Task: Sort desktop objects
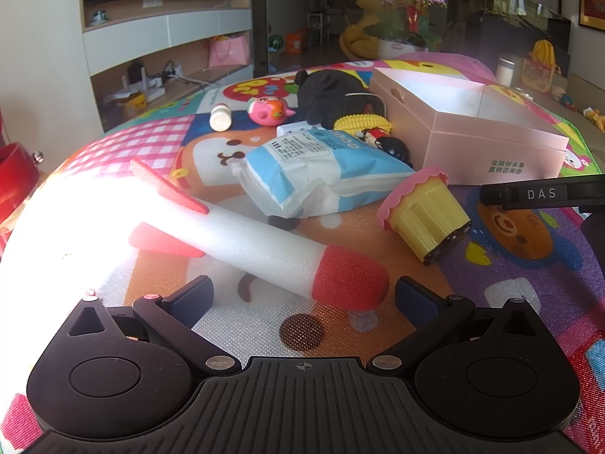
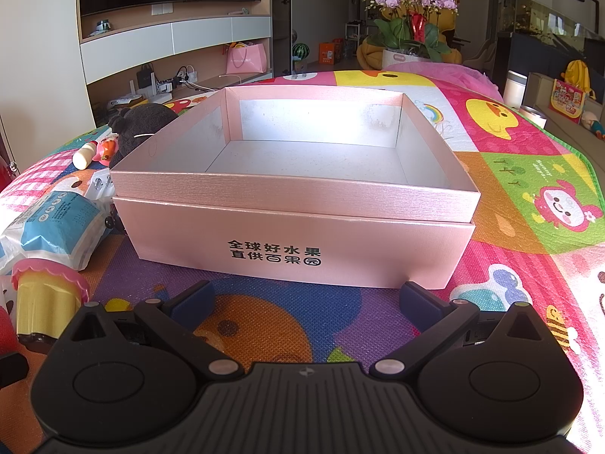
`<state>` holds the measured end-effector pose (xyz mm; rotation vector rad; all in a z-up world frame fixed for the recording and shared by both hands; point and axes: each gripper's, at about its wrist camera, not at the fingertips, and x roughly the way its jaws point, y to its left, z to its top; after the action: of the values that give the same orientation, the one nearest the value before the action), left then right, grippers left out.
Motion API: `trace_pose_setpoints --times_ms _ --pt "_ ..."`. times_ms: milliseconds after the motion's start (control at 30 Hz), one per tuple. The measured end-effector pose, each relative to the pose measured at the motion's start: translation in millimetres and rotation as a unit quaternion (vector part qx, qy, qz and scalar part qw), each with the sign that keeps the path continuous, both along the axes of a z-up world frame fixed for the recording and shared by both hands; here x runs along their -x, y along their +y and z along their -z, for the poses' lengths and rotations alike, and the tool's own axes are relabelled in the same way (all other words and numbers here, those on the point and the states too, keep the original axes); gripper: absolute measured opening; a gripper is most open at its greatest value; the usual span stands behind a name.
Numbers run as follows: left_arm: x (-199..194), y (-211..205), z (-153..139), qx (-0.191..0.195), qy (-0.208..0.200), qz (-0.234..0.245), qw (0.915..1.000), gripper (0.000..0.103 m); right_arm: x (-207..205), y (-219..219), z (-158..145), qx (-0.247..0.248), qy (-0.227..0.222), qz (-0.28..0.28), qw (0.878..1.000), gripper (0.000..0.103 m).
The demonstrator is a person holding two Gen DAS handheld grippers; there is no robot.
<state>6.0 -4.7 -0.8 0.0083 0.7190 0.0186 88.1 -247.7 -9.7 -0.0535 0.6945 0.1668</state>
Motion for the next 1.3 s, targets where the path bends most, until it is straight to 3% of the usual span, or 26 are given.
trace_pose_setpoints --times_ms 1033,1300 --pt "-3 -2 1 -0.001 0.003 0.004 1.0000 0.103 0 2 1 0.000 0.001 0.005 1.000 0.103" --pt "-26 11 -2 -0.006 0.019 0.054 0.9984 0.103 15 1 -9 0.001 0.065 0.015 0.998 0.103"
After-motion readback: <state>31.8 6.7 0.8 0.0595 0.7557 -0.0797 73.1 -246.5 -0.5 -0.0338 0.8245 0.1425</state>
